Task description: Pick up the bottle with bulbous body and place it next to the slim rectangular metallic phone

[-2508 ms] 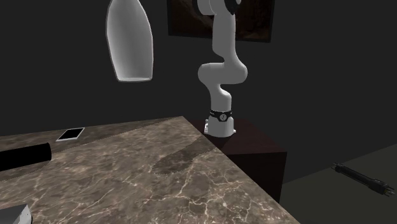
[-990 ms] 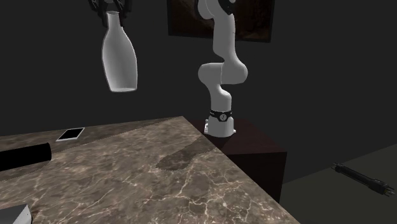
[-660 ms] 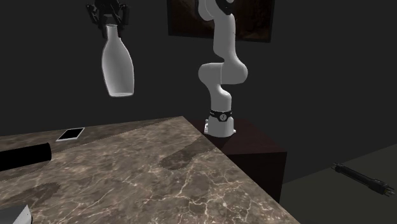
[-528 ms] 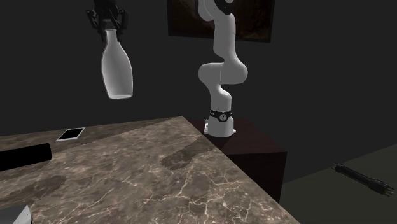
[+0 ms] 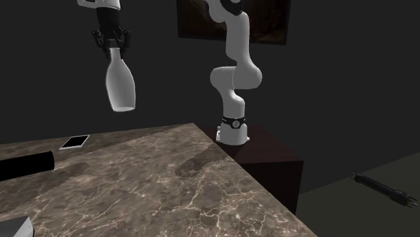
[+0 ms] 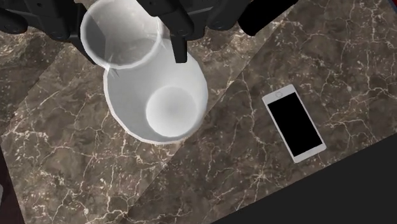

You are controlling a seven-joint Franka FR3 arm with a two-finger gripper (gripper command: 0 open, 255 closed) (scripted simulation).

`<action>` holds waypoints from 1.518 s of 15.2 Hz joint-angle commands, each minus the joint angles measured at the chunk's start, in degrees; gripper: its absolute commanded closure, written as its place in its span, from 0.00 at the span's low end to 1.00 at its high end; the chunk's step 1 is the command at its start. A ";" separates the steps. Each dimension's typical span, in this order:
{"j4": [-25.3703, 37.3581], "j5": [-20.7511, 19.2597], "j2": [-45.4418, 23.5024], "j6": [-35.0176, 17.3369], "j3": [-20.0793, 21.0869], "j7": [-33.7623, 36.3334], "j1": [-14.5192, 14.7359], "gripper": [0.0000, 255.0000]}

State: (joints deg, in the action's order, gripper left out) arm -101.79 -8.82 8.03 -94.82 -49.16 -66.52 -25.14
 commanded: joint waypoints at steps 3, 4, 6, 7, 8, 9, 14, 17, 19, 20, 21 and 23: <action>-0.37 2.45 -3.80 -3.56 -4.64 -7.02 -2.19 1.00; -0.24 3.46 -5.15 -4.39 -5.77 -8.93 -2.82 1.00; 0.23 6.01 -8.31 -5.94 -7.95 -13.03 -4.33 1.00; 0.59 7.53 -10.12 -6.65 -8.85 -15.21 -5.32 1.00; 1.03 9.21 -12.05 -7.29 -9.63 -17.44 -6.47 1.00; 1.55 11.00 -14.08 -7.87 -10.22 -19.71 -7.81 1.00; 5.75 20.52 -24.93 -9.60 -10.05 -30.82 -17.60 1.00; 3.78 20.84 -25.24 -11.78 -9.57 -30.98 -17.75 1.00; 2.55 21.20 -25.58 -13.20 -9.37 -31.18 -17.81 1.00; 1.96 21.41 -25.78 -13.90 -9.25 -31.29 -17.85 1.00; 1.38 21.63 -25.99 -14.59 -9.13 -31.42 -17.90 1.00; 0.27 22.11 -26.46 -15.96 -8.86 -31.69 -18.05 1.00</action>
State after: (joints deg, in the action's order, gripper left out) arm -100.96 13.05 -18.21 -110.04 -58.16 -98.14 -43.16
